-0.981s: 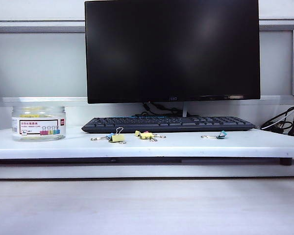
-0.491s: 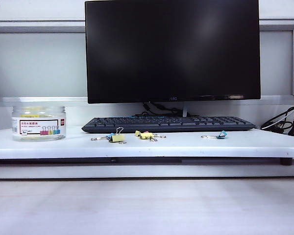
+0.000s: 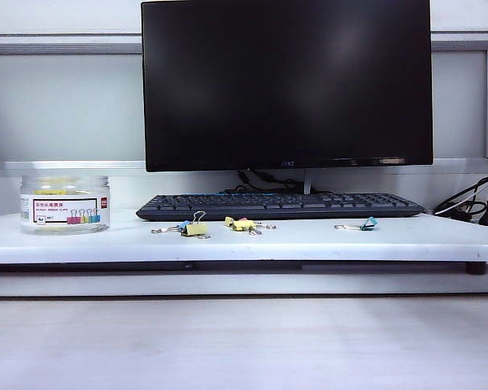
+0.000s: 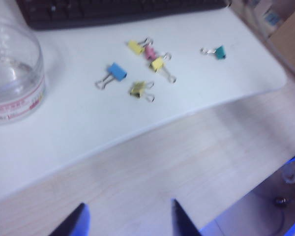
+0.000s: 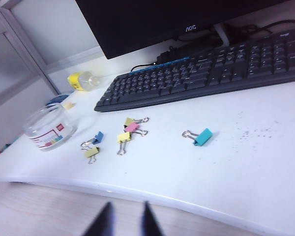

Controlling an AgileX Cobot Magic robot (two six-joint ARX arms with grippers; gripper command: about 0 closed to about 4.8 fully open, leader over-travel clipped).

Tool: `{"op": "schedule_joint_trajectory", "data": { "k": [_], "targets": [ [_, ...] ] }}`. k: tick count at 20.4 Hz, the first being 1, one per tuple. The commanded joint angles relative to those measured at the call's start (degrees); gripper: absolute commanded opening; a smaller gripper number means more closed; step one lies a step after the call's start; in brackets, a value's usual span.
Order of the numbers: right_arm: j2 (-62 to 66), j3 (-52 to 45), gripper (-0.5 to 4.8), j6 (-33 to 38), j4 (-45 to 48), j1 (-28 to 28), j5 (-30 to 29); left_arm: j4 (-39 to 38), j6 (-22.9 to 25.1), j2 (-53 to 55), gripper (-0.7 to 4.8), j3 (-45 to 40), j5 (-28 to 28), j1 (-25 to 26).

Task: Pick up the clips with the largest number of clips of the same color on the table and place them in a round transparent plastic box.

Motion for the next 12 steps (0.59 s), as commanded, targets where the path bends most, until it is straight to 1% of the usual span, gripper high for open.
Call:
{"op": "schedule_joint_trajectory", "data": {
  "k": [1,3,5,7,9,10,11,12],
  "targets": [
    [-0.1,0.3,0.68,1.5,0.6,0.1,-1.3,-0.2,0.4,2.3,2.38,0.3,-0.7,-1.8],
    [-0.1,0.3,0.68,3.5,0.7,0.1,-1.9,0.1,0.2,5.2,2.38,0.3,-0.7,-3.3],
    [-0.1,0.3,0.68,4.4,0.8,0.1,-2.9,1.1,0.2,9.0,2.38,0.3,-1.1,-6.0],
    [-0.1,0.3,0.68,4.4,0.9,0.1,-3.3,4.0,0.0,13.6,2.38,0.3,-2.1,-10.4],
    [-0.1,0.3,0.68,4.4,0.9,0.1,-3.8,8.7,-1.1,18.0,2.38,0.3,-2.7,-15.1],
    [-0.1,0.3,0.68,4.4,0.9,0.1,-3.8,11.8,-1.3,20.1,2.38,0.3,-4.9,-17.9],
    [-0.1,0.3,0.68,4.4,0.9,0.1,-4.2,14.7,-1.2,22.1,2.41,0.3,-8.7,-20.8],
    [-0.1,0.3,0.68,4.4,0.8,0.1,-4.2,16.8,-1.0,23.6,2.77,0.3,-11.8,-22.9]
  ]
}}
